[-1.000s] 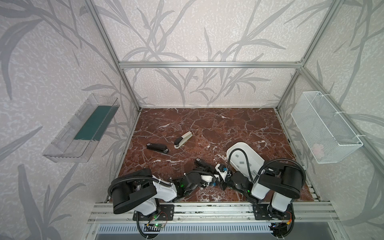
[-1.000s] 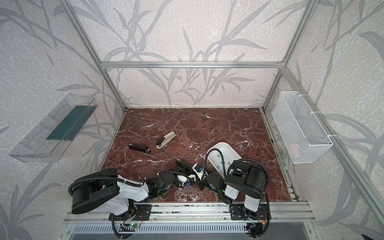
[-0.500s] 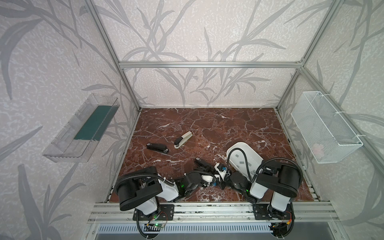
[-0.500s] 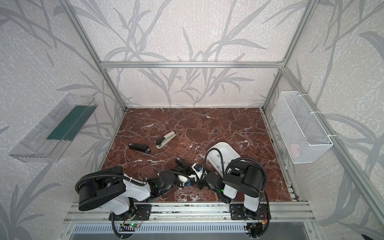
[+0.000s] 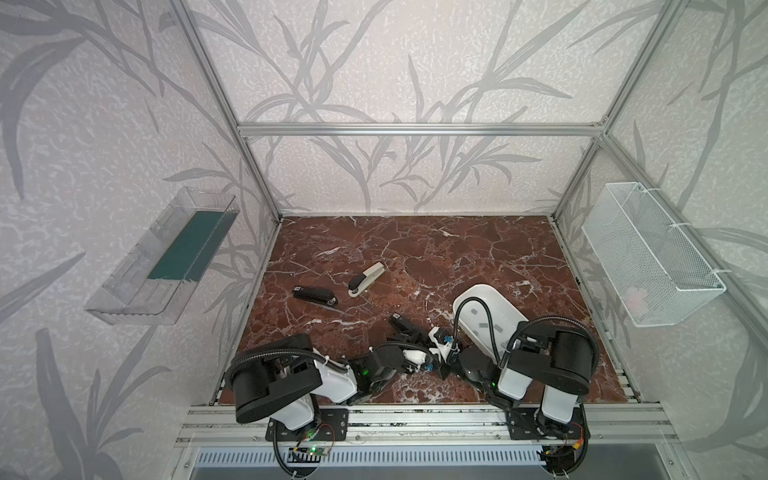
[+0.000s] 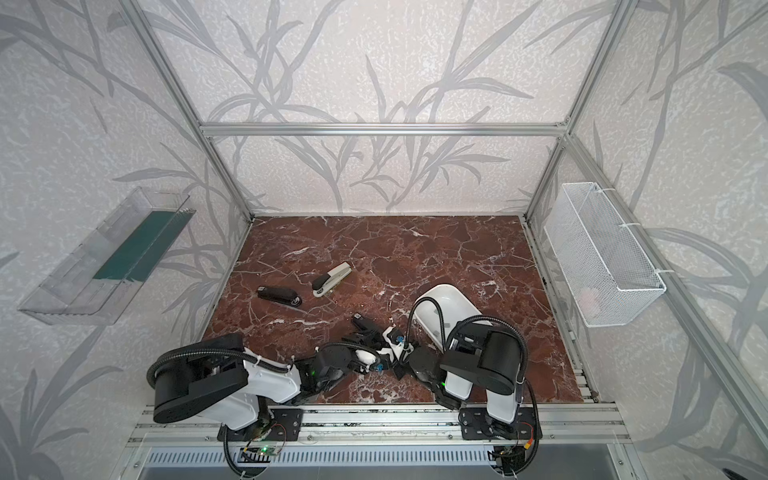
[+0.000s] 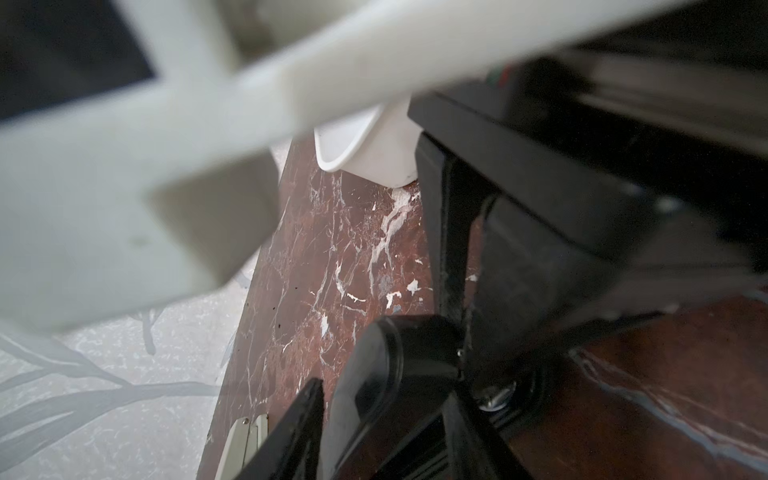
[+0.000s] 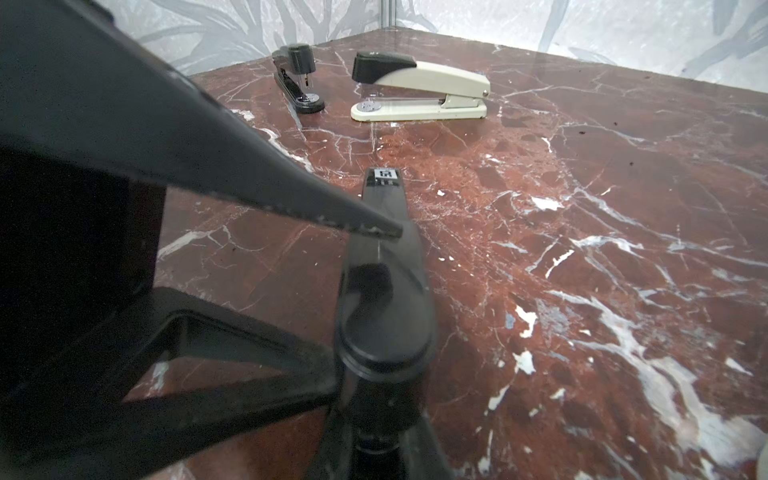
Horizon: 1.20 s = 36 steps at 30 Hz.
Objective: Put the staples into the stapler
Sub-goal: 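Lift the stapler top open with the left gripper while the right holds the base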
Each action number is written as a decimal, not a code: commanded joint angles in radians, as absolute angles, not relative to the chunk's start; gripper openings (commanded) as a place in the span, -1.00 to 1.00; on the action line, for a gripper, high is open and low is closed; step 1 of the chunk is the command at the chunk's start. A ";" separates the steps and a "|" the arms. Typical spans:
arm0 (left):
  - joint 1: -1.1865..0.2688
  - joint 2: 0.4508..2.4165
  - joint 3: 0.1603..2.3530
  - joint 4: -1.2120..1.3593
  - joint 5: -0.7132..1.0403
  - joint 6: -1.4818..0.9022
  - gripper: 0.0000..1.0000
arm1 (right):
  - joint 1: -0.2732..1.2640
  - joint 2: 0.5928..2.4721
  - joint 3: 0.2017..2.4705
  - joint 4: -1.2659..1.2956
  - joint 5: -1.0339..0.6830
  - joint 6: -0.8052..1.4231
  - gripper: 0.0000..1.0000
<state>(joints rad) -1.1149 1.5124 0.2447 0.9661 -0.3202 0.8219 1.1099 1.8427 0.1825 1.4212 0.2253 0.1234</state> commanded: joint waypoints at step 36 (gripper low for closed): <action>-0.875 1.182 0.341 0.821 -0.292 0.566 -0.07 | 1.205 1.894 0.179 1.405 0.226 0.126 -1.00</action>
